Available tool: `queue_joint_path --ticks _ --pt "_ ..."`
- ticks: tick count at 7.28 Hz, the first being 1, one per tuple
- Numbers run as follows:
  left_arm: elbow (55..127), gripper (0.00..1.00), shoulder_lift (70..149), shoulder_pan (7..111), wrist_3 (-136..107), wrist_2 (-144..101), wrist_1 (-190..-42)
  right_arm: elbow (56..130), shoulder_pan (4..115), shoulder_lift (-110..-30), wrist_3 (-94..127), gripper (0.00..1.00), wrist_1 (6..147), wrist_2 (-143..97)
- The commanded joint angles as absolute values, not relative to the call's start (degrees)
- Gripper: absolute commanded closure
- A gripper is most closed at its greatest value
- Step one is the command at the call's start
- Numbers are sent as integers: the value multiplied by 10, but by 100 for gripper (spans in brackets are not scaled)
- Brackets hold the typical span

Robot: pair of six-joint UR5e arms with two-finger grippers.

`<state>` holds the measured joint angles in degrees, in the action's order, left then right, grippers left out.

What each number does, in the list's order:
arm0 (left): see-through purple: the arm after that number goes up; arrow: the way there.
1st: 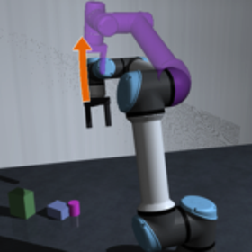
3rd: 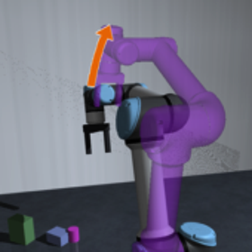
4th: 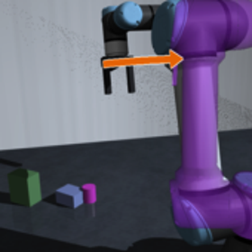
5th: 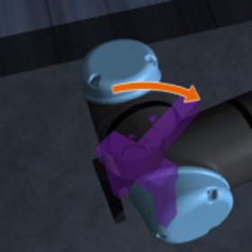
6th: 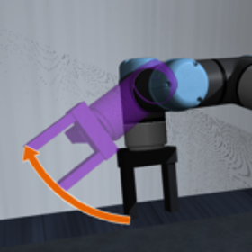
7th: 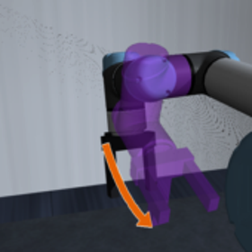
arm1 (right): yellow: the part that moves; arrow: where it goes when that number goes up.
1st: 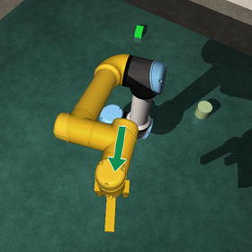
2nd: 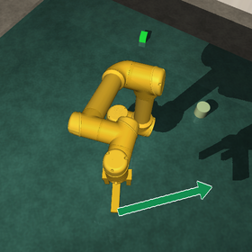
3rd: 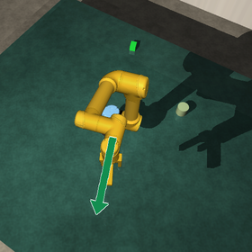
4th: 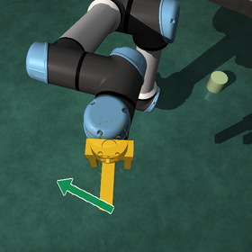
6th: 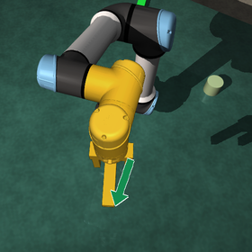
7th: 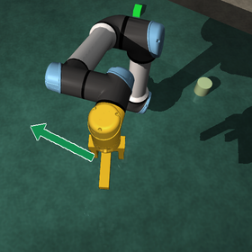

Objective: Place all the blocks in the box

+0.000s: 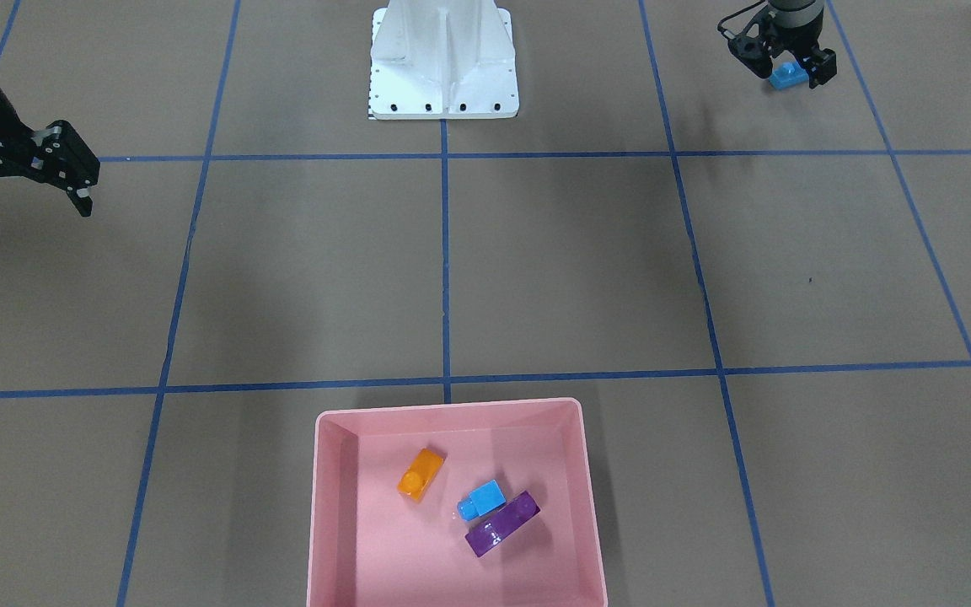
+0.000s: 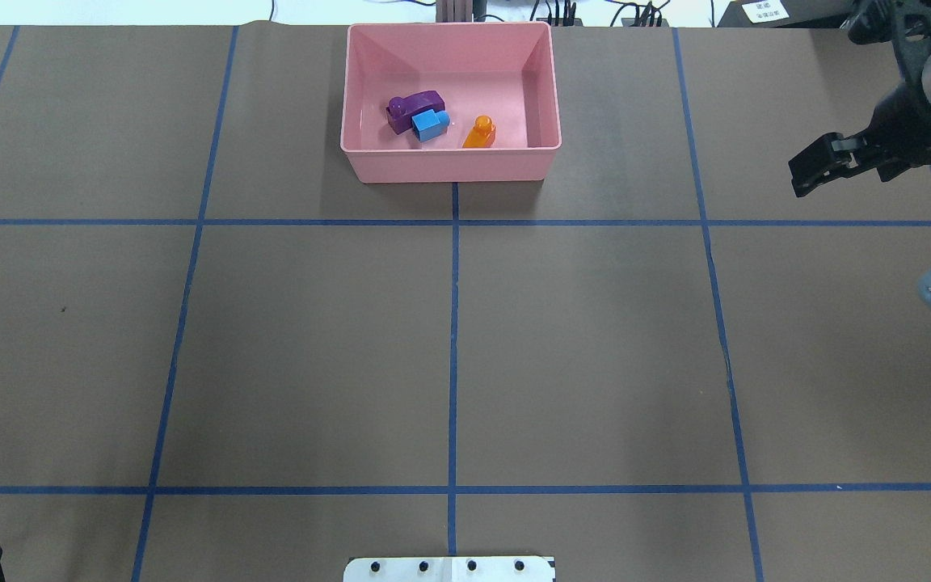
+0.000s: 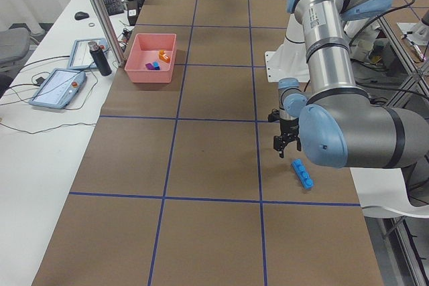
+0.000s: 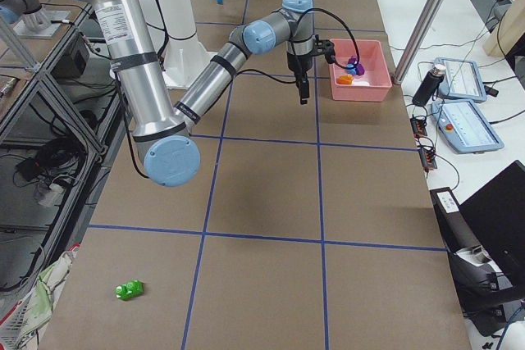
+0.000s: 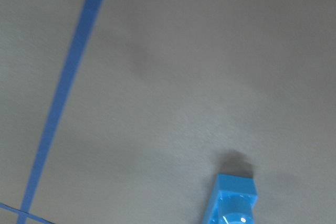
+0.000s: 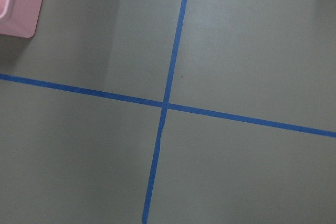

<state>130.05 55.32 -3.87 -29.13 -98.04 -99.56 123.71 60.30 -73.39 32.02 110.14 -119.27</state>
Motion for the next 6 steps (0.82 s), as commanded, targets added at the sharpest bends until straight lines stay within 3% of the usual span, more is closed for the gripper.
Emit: queue_joint_path --ticks 1,6 --pt "1289 0 553 -108 -343 -967 -994 1238 606 -737 317 0 1101 -1197" --pt "1247 1 563 -126 -341 -958 -998 1234 604 -728 324 0 1100 -1203"
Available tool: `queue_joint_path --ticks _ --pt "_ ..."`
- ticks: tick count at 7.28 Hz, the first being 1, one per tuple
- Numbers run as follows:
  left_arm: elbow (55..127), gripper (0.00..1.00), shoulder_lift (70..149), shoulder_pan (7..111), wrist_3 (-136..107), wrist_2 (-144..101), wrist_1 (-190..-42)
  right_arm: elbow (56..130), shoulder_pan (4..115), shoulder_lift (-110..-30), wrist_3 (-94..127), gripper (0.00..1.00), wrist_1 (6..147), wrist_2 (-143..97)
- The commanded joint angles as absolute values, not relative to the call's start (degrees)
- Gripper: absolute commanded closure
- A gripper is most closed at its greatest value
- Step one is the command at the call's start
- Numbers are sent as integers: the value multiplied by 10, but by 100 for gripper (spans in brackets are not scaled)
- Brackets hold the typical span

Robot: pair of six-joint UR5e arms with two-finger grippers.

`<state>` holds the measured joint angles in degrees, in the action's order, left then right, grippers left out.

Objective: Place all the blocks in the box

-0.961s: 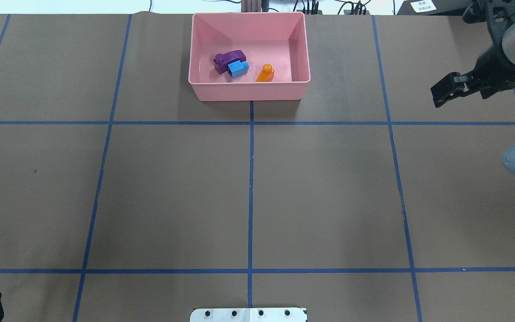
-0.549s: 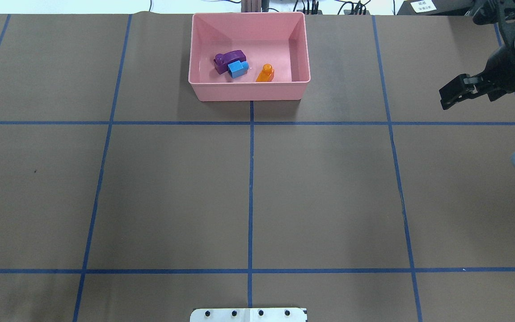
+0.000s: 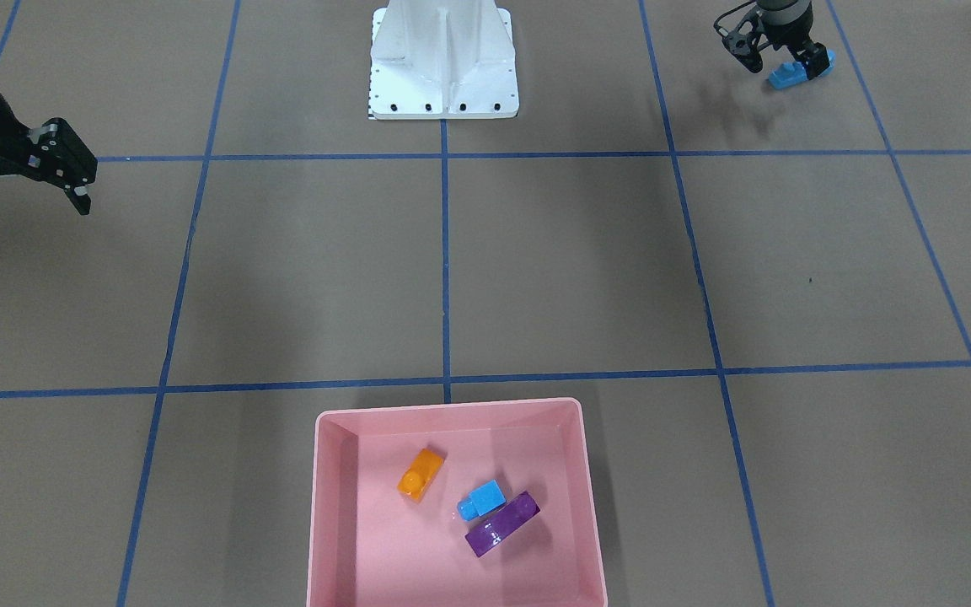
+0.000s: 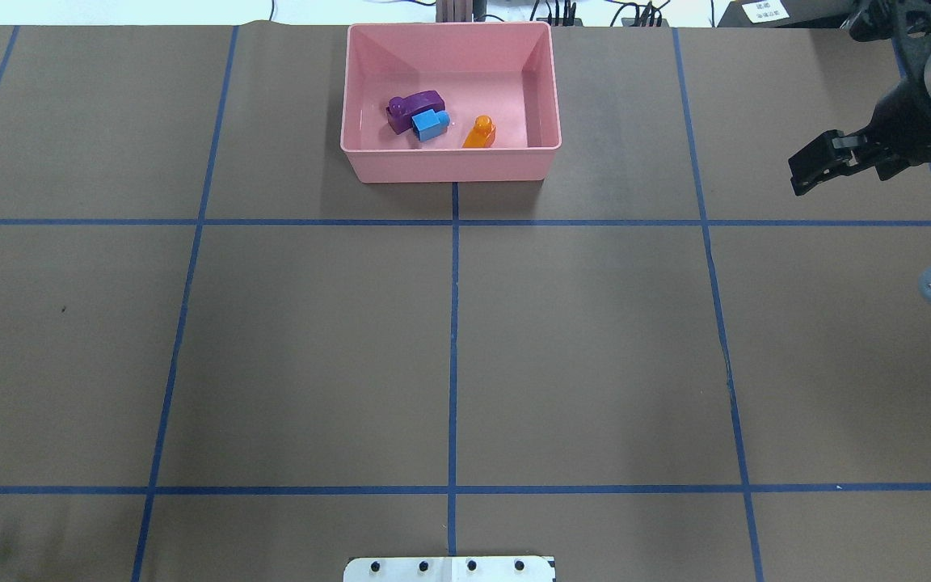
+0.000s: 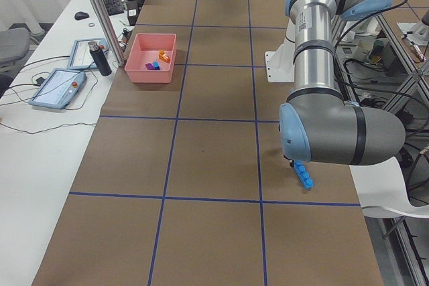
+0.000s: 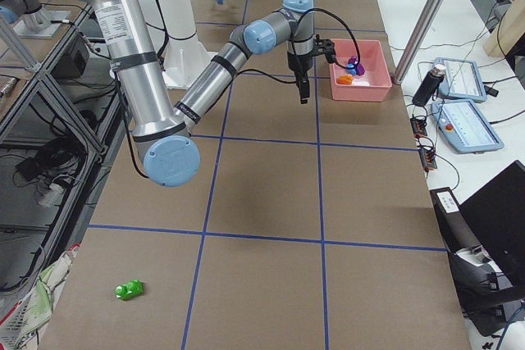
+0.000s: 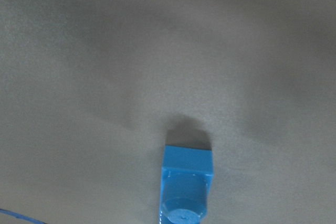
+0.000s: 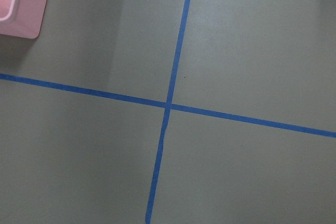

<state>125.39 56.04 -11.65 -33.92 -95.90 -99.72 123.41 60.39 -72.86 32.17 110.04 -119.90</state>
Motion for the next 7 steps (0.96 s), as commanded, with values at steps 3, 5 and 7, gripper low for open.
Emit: queue_joint_path --ticks 3,5,7 --pt "1223 40 586 -127 -338 -959 -998 1234 604 -728 325 0 1100 -1204" --pt "1239 100 584 -120 -337 -960 -998 1235 604 -726 327 0 1100 -1204" --pt "1257 100 580 -106 -342 -959 -998 1235 604 -725 327 0 1100 -1203"
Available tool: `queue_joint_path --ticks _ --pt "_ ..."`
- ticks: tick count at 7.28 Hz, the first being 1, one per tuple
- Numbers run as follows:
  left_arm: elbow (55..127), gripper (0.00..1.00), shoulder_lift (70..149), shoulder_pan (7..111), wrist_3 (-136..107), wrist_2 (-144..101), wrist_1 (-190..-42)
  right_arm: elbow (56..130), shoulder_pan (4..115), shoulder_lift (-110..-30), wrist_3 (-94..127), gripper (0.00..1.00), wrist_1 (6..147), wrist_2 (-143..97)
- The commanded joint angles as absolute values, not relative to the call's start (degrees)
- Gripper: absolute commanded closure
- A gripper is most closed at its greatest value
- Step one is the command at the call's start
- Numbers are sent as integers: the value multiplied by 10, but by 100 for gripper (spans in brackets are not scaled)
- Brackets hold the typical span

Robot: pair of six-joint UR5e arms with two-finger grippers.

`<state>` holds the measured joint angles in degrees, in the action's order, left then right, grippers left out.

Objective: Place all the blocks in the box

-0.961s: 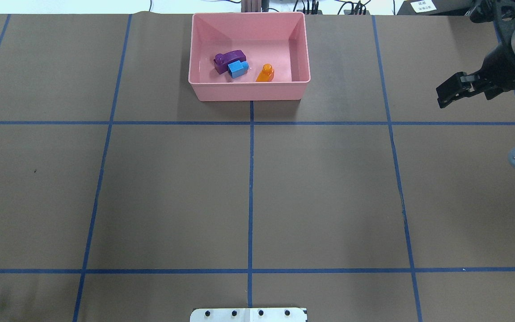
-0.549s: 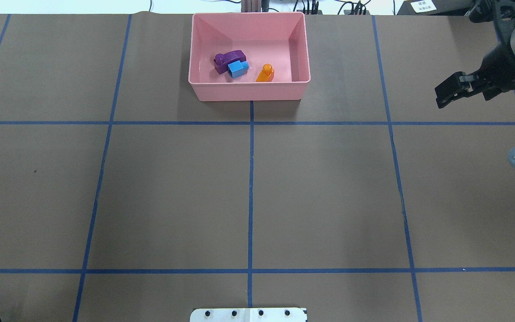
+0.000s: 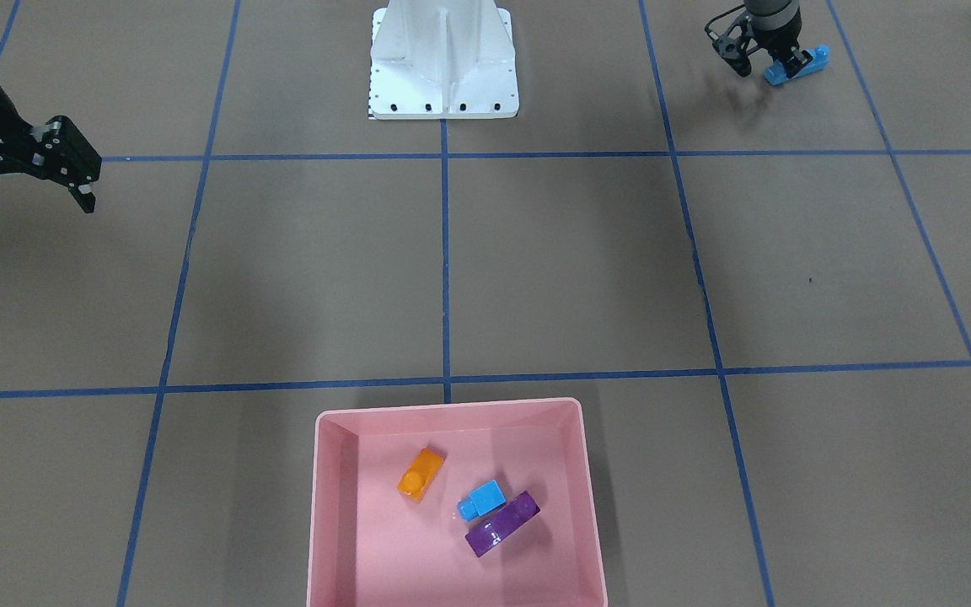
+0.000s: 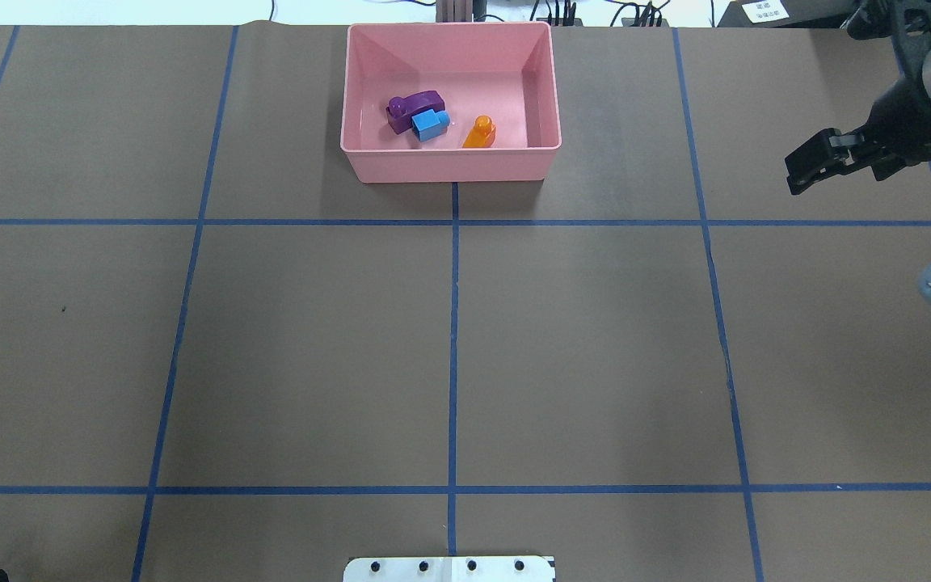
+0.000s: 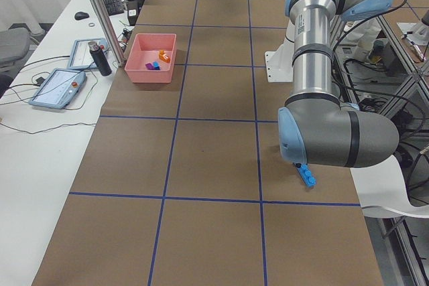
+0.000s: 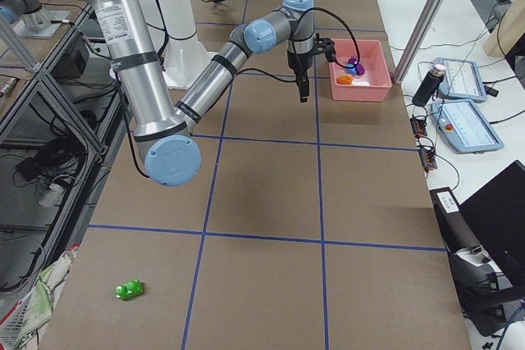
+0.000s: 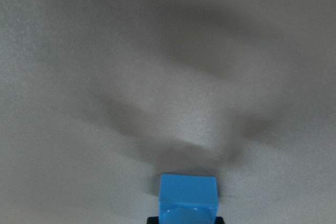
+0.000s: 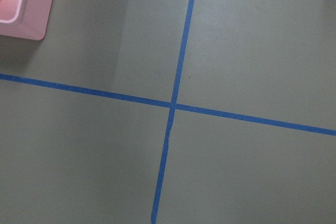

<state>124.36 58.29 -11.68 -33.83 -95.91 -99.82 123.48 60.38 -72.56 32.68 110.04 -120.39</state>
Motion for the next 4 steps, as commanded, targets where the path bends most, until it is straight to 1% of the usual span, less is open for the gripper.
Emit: queue_joint_path --ticks 1,2,3,4 --pt "1288 100 578 -58 -343 -964 -998 1235 604 -725 326 0 1100 -1204" --pt "1323 100 586 -1 -343 -968 -998 1235 605 -724 326 0 1100 -1204" --pt "1353 100 623 56 -345 -968 -998 1237 605 -725 325 0 1100 -1207" --pt "1354 100 692 132 -345 -969 -997 1237 606 -725 325 0 1100 -1207"
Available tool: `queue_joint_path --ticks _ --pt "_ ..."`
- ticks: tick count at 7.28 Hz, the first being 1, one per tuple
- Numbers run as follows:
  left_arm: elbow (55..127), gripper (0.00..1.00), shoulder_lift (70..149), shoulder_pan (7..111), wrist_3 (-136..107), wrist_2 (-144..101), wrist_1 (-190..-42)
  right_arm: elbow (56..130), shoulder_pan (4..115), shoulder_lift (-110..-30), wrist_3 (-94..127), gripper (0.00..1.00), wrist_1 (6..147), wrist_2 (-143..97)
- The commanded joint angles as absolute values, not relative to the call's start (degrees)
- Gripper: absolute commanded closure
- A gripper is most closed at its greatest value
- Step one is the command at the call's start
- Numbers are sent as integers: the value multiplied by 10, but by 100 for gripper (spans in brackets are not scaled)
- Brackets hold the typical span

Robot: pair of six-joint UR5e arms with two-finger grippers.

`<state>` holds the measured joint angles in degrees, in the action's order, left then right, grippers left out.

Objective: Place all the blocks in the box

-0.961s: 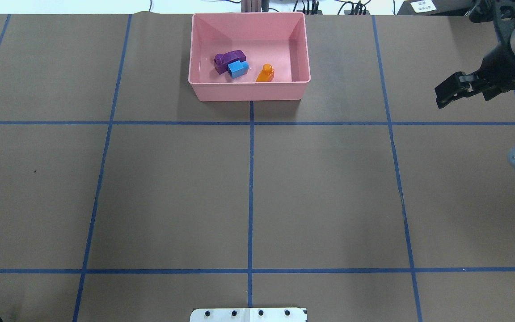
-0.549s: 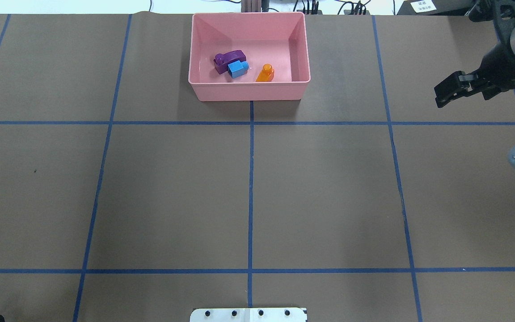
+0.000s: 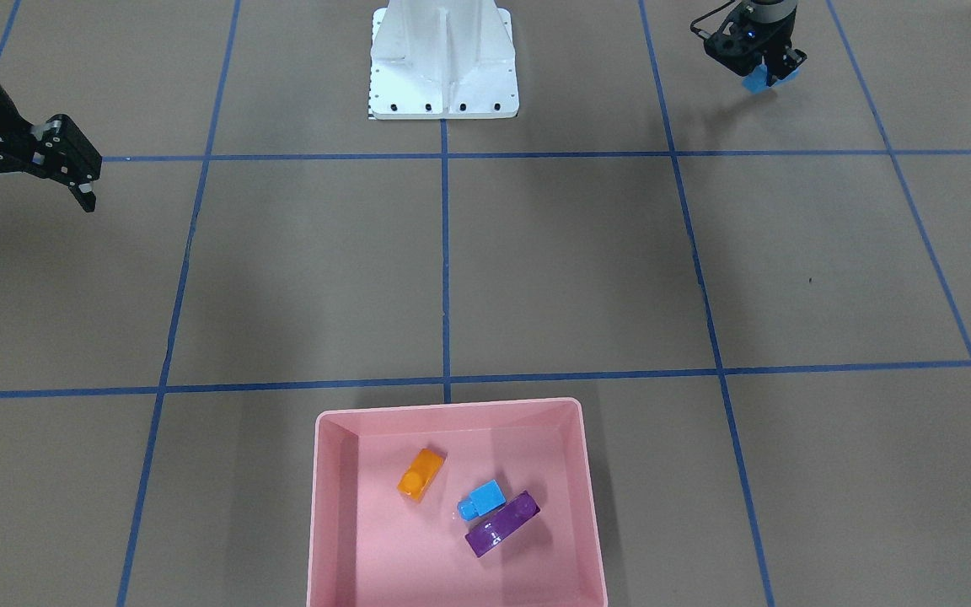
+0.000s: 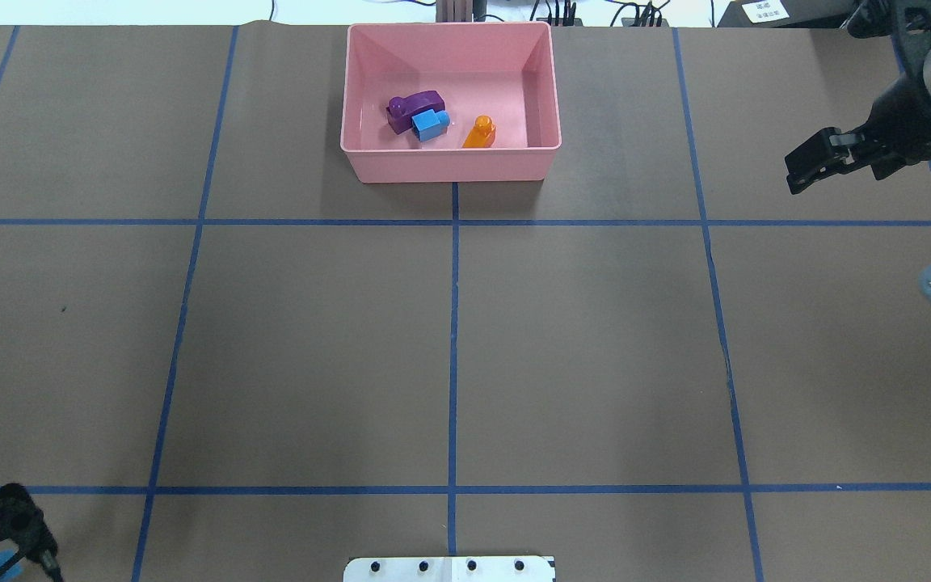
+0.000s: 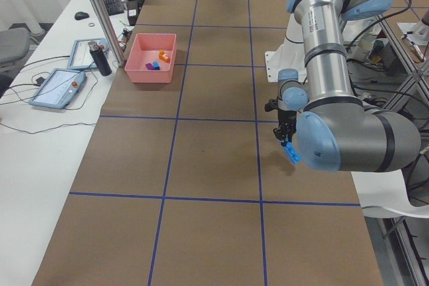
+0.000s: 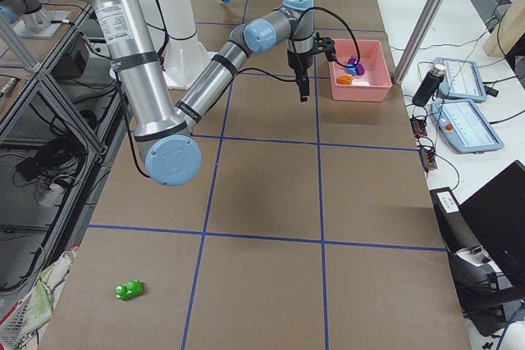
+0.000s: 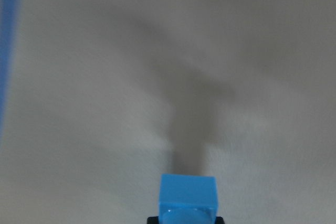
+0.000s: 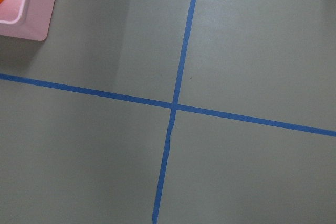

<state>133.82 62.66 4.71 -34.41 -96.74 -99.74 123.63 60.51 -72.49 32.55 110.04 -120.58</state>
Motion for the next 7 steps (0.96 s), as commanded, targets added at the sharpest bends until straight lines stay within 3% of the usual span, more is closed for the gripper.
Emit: queue_joint_path --ticks 1,4,7 --pt "1348 100 767 195 -346 -987 -991 1238 607 -726 322 0 1100 -1207" --pt "1269 100 980 325 -420 -1072 -932 1245 614 -737 304 0 1099 -1218" --pt "1131 100 1214 403 -455 -1137 -837 1245 649 -792 196 0 1099 -1223"
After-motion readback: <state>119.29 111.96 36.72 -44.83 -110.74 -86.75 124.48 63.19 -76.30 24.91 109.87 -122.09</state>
